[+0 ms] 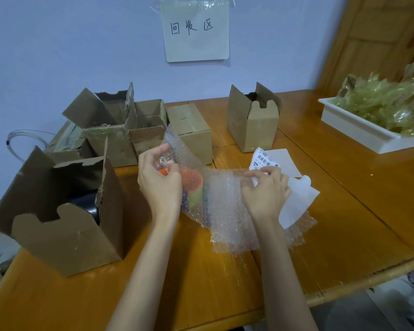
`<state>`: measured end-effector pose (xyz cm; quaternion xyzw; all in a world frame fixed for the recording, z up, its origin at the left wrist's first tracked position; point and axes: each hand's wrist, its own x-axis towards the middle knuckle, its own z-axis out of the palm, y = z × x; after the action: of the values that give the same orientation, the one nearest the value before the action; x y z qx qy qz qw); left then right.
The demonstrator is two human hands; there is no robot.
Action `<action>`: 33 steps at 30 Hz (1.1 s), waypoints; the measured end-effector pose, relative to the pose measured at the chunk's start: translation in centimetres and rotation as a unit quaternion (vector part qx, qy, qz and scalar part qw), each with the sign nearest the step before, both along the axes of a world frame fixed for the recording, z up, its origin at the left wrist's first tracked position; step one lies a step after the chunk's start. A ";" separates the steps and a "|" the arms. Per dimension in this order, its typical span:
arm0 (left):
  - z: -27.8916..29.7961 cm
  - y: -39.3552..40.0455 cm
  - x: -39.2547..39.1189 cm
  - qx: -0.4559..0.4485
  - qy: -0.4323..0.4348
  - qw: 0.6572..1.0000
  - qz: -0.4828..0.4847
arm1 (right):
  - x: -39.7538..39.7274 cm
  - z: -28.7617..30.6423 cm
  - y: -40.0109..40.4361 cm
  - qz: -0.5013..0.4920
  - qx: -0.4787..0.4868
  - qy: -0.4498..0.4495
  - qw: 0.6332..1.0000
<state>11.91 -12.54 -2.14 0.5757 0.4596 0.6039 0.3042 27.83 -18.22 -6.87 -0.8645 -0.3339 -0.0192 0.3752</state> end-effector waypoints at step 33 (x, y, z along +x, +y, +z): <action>1.9 1.1 -4.7 -0.068 0.204 0.971 -0.103 | -0.9 4.8 -0.5 0.277 0.109 0.251 0.921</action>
<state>7.18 -11.45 -0.26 0.7088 0.4906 0.4064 0.3027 26.94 -18.68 -2.05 -0.6678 -0.4505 0.2674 0.5288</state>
